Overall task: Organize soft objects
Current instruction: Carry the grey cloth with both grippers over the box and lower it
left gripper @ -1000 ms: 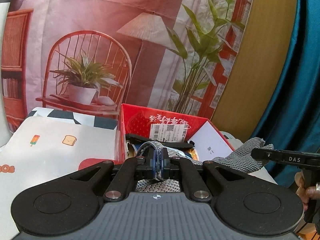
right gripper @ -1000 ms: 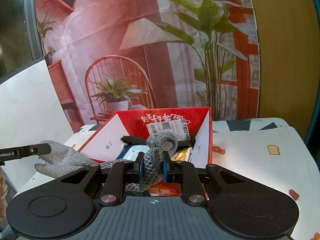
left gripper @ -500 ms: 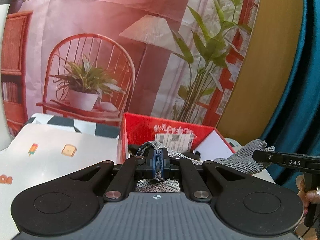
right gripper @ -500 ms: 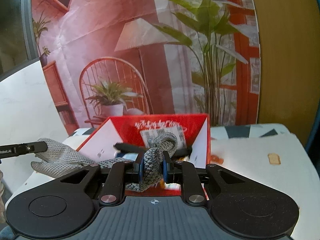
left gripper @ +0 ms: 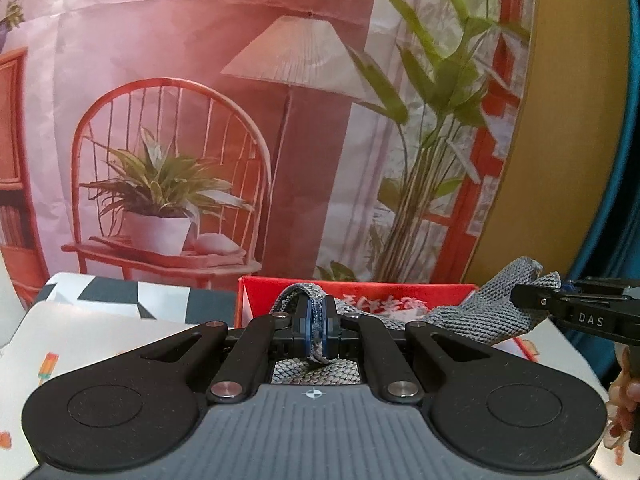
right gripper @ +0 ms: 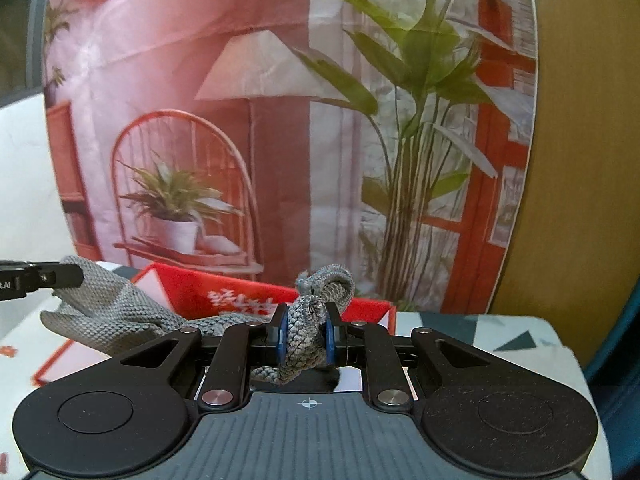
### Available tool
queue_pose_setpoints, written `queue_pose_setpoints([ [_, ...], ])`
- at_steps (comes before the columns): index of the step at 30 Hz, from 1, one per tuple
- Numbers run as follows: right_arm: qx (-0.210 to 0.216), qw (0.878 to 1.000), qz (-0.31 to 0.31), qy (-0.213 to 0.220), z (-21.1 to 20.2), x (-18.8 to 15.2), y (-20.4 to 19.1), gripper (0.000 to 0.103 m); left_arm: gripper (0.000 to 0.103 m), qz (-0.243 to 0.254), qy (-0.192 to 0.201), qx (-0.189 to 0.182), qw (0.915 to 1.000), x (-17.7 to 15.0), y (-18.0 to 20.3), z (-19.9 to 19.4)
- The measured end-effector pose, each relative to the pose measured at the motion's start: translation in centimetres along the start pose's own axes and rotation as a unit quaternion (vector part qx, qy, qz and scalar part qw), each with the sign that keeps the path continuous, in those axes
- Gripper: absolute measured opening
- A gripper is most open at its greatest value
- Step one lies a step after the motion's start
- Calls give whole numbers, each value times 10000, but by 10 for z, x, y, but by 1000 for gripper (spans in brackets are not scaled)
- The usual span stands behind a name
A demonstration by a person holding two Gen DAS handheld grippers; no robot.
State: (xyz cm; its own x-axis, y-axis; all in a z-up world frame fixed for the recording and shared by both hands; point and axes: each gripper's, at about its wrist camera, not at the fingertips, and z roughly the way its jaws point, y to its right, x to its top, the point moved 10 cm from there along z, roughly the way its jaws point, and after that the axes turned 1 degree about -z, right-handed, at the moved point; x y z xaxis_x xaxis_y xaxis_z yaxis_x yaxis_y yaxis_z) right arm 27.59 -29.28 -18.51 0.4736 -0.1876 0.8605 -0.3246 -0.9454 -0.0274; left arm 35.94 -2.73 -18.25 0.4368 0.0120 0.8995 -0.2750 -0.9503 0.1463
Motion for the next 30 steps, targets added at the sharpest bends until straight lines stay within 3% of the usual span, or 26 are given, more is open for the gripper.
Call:
queue_pose_setpoints([
  [5,-38,9992,-286,-276,36,-1,-3,16,6,213,-397,-35,9990,-5,3,36],
  [11,189,9931,-458,-1060,72,-28,-18,16,6,540,-1060,-160,9928,-31,10,63],
  [16,289,9878,-455,-1462,85,-45,-24,16,6,749,-1419,-260,9867,-47,15,73],
  [26,250,9860,-329,-1617,87,-55,-17,17,7,913,-1586,-252,9828,-52,17,74],
  [30,188,9881,-309,-1496,81,-48,-16,27,12,932,-1551,-244,9832,-46,15,68],
])
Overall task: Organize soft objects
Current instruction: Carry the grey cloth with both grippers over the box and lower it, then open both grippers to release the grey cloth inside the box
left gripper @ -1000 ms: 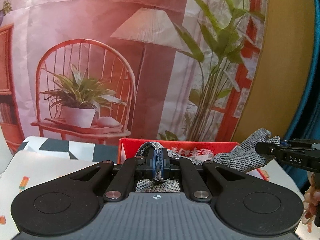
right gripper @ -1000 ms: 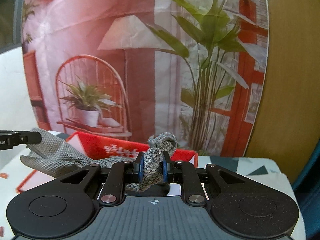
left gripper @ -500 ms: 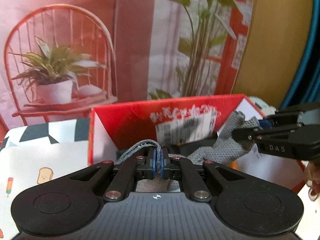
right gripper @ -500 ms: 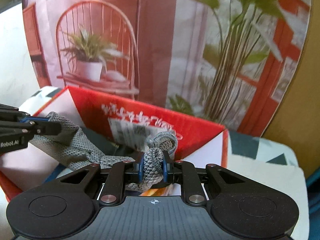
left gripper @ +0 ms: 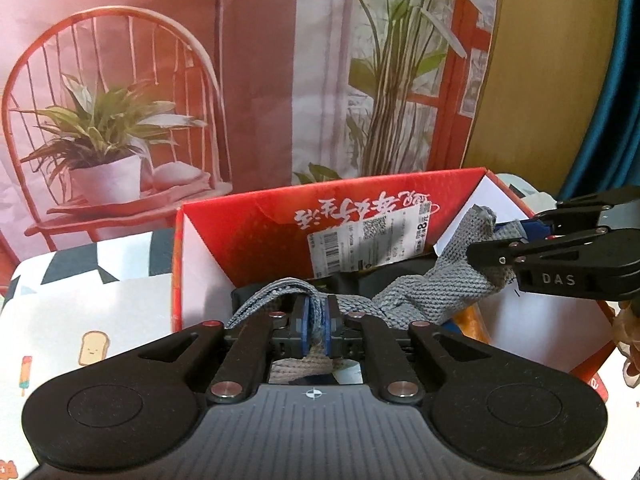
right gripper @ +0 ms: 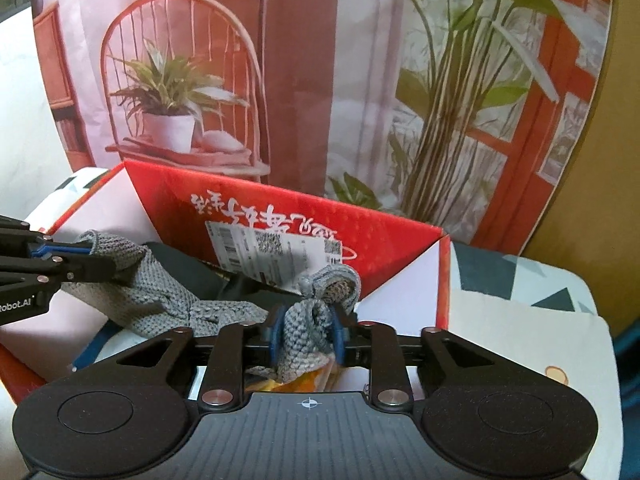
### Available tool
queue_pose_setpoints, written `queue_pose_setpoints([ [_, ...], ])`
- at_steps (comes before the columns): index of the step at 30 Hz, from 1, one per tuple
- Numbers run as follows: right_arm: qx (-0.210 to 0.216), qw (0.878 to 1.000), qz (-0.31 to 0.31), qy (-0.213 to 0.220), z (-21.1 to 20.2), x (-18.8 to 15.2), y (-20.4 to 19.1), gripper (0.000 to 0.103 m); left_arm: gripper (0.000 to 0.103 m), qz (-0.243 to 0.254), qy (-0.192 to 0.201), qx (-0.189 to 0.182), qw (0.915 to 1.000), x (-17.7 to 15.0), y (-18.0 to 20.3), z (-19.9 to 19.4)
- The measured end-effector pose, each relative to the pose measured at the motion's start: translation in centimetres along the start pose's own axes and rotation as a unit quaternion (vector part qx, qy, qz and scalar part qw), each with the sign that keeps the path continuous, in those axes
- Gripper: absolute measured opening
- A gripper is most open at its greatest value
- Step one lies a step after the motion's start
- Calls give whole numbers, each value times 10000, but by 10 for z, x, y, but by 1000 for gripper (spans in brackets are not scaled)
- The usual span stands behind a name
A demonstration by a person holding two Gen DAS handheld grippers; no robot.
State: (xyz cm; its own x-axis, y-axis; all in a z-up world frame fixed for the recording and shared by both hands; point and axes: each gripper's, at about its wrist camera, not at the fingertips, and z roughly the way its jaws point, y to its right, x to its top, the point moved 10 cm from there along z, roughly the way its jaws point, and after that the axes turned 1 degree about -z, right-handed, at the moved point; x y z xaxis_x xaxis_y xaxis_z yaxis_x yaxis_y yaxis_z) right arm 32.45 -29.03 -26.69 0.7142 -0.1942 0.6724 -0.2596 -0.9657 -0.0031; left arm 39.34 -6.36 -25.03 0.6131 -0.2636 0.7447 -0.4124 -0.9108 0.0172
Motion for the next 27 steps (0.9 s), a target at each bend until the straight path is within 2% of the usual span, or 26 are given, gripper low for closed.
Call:
queue_pose_setpoints([
  [1,-1,10000,-2,33,-2,1,0,30,19,-13,16,9,10000,1,-1,-2],
  [2,-30,10000,-8,65,-5,2,1,32,33,-28,51,16,10000,2,-2,-6],
  [3,-63,9999,-9,80,-8,2,2,37,40,-32,91,17,10000,3,-2,-9],
  [4,-68,9999,2,103,-11,3,2,43,52,-39,144,18,9999,5,-3,-13],
  [5,-63,9999,32,147,-15,4,3,47,58,-52,201,17,9998,6,-3,-18],
  [7,-45,9997,100,228,-21,4,4,62,65,-96,262,-9,9996,7,-4,-25],
  [11,-35,9992,218,331,-35,4,5,78,92,-319,381,-67,9987,7,-6,-41],
  [13,5,9989,294,379,-42,3,5,92,94,-423,431,-99,9981,5,-8,-49],
  [16,76,9980,403,479,-54,1,2,102,98,-523,427,-78,9977,0,-10,-59],
  [27,225,9952,651,694,-83,-21,-12,103,99,-852,468,-4,9953,-34,-19,-92],
])
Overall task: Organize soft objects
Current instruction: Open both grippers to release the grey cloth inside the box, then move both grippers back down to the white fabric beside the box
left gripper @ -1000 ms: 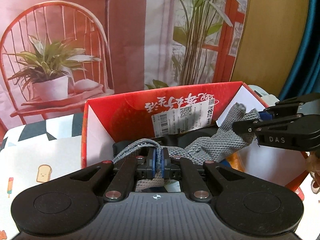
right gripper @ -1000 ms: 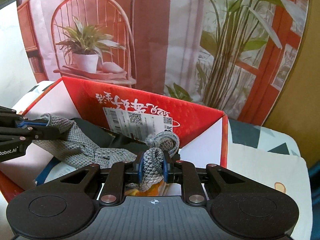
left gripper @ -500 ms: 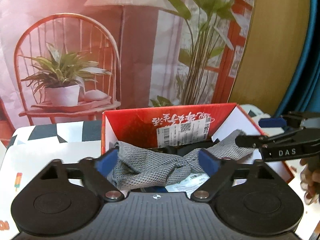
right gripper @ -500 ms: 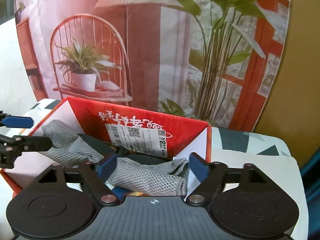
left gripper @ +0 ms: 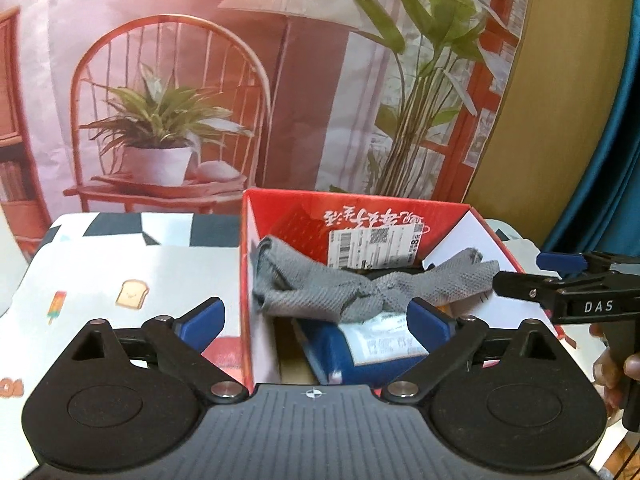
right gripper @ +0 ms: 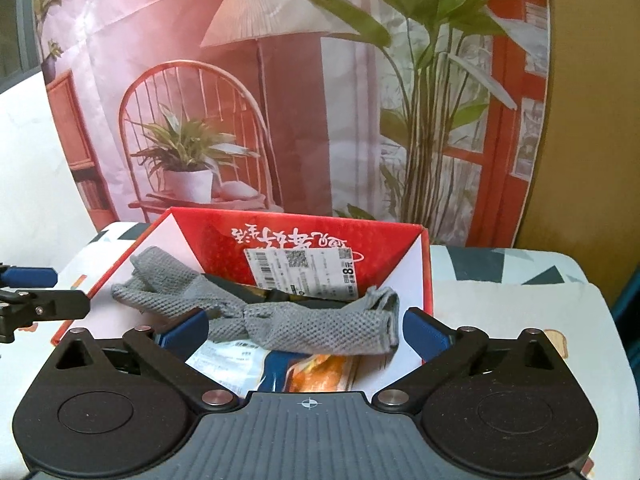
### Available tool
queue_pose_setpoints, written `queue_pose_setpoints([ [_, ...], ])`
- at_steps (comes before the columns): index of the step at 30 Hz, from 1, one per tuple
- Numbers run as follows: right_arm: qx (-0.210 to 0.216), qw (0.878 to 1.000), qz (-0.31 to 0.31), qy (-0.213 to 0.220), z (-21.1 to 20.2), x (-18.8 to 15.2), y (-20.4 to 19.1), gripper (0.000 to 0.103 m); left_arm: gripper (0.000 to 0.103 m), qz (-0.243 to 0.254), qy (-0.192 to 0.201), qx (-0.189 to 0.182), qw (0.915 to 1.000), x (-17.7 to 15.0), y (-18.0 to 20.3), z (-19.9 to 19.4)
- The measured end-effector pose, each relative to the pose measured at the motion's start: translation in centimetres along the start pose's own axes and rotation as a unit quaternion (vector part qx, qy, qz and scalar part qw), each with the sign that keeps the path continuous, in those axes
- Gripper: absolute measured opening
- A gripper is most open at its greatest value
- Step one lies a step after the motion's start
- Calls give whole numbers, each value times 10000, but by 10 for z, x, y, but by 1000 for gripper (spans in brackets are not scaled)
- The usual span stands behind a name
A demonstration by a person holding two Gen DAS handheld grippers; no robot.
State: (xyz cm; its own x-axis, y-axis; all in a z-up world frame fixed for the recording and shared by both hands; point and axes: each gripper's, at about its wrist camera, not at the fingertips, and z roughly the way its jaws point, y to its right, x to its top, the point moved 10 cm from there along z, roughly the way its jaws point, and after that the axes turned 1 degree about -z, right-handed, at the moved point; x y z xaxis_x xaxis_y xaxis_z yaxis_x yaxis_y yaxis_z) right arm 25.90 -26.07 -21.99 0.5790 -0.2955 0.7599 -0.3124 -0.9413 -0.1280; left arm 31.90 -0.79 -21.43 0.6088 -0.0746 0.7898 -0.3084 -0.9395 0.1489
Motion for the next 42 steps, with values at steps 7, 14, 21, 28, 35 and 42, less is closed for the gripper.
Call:
queue_pose_setpoints([
  [7,-66,9997,172,158,-19,-15,2,103,99,-24,103,107,9999,-18,-6,-22],
  [14,35,9995,249,214,-32,-29,-2,103,99,-37,133,211,9997,-39,-11,-38],
  [21,27,9996,199,221,-43,-48,-7,103,99,-112,140,235,9996,-59,-14,-47],
  [28,80,9991,304,273,-55,-64,-8,103,98,-274,104,222,9993,-78,-16,-53],
  [35,49,9991,229,360,-65,-83,-5,103,97,-247,19,211,9995,-97,-16,-57],
  [42,49,9992,284,294,-66,-105,-2,103,90,-274,-180,30,9995,-117,-16,-50],
])
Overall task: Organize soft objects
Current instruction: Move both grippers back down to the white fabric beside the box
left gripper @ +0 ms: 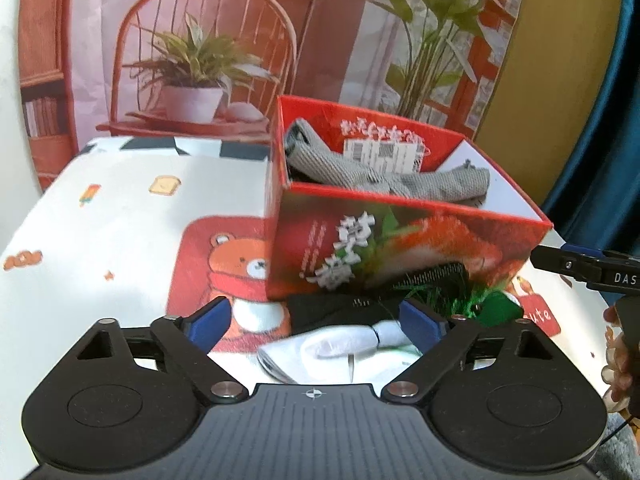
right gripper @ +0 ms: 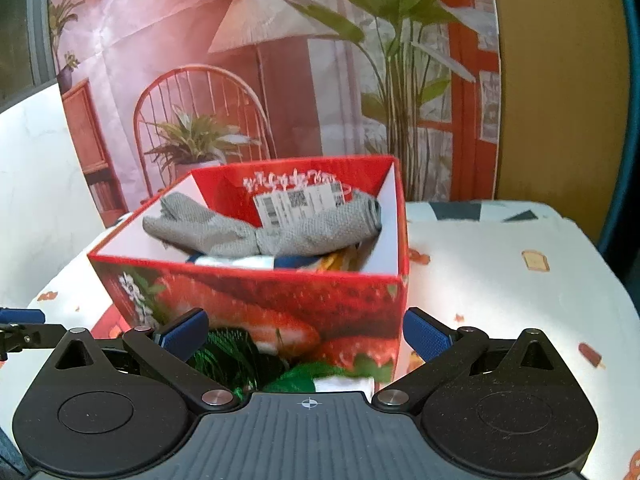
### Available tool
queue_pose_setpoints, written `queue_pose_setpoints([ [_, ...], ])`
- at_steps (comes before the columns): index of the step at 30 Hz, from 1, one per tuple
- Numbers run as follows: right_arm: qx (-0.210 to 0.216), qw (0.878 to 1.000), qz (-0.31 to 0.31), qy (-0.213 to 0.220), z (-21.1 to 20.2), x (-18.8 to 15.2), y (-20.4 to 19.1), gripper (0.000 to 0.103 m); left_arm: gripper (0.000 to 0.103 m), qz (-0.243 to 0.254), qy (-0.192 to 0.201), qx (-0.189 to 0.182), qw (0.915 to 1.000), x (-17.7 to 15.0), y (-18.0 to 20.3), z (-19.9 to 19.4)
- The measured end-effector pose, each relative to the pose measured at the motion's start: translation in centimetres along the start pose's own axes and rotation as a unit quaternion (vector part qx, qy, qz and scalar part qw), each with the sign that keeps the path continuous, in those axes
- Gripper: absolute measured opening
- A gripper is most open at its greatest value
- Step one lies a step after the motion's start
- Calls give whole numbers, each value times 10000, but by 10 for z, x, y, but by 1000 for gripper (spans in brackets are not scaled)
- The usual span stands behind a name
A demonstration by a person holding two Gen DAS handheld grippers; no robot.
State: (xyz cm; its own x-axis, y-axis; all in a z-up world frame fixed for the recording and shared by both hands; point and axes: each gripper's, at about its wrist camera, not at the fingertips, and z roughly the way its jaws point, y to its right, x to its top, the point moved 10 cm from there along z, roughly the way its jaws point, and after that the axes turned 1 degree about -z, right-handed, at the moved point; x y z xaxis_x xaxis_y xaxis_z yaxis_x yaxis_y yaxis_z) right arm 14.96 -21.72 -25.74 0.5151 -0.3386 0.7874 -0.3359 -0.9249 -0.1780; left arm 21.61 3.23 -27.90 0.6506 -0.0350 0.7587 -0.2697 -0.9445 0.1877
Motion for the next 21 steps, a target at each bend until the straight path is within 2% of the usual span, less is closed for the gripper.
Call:
queue_pose_setpoints([
  [5,115,9996,12,-240,6,-22,-5,99,79,-79,-185,-151,9997,-11,0,11],
  [12,220,9983,-127,-525,15,-47,-16,83,72,-165,-305,-215,9992,-20,-2,19],
  [21,234,9989,-74,-397,14,-39,-17,77,61,-225,-359,-195,9989,-15,-11,28],
])
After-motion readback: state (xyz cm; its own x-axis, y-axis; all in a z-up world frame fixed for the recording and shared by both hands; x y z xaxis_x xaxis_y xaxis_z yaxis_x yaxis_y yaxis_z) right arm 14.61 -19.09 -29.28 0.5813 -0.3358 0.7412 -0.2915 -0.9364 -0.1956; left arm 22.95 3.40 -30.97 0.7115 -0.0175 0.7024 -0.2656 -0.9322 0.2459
